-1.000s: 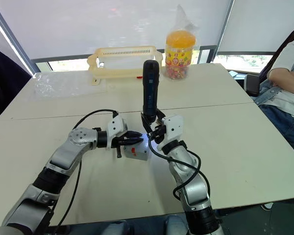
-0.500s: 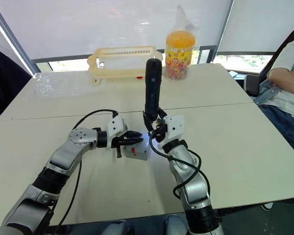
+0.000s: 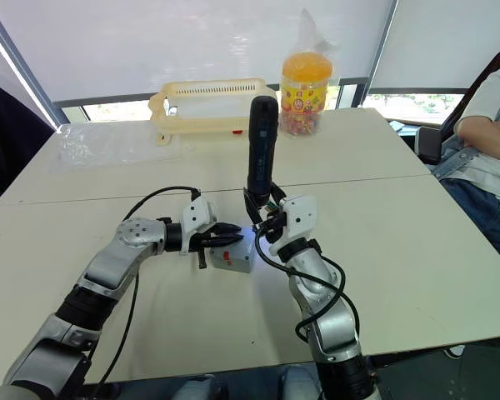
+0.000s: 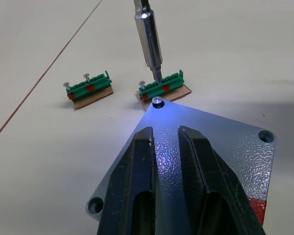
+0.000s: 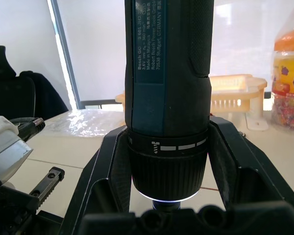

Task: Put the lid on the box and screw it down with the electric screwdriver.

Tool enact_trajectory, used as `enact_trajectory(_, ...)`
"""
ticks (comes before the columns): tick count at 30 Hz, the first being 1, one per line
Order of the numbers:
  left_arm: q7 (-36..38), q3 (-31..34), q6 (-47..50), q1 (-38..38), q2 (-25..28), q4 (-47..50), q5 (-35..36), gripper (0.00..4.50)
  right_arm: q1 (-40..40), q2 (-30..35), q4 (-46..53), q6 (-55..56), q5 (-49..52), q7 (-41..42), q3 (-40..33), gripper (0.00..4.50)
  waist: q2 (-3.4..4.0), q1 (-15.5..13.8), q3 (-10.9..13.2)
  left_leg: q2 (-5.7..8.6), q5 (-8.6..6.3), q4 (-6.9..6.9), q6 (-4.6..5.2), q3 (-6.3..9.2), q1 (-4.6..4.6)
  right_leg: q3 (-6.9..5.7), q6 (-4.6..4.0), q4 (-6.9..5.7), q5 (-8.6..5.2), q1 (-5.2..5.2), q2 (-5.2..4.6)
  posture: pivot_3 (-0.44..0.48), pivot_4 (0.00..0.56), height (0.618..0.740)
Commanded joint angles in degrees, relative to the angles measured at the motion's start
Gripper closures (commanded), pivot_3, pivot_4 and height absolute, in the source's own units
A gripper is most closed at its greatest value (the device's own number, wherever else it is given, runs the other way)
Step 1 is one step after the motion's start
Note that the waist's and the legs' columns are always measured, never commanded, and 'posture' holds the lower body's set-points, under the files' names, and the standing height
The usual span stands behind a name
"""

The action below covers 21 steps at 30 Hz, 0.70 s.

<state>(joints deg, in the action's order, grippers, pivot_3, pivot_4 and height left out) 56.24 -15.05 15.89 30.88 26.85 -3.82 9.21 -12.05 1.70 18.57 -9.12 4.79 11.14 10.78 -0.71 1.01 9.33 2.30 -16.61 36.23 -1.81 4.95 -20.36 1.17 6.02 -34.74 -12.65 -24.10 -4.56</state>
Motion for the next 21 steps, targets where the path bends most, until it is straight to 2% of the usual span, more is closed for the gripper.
enact_trajectory(1,0.1,-2.7,2.2,-2.5,0.9,-2.4,-2.8,3.72,-1.3,-1.2,1.6,2.9,0.3,0.1,0.4,2.69,0.00,0.0,0.0,0.00,0.00,0.00,0.00,0.00,0.00,0.00,0.00,-0.01,0.00,-0.01,0.00,0.000,0.150,0.740)
enact_trajectory(21,-0.1,-2.6,2.6,-2.9,0.9,-2.0,-2.7,3.72,-0.6,-1.9,-0.9,4.4,0.1,0.0,1.3,2.69,0.00,0.0,0.0,0.02,0.01,0.01,-0.01,0.00,0.00,0.03,0.01,-0.27,-0.02,-0.14,-0.01,0.000,0.150,0.740)
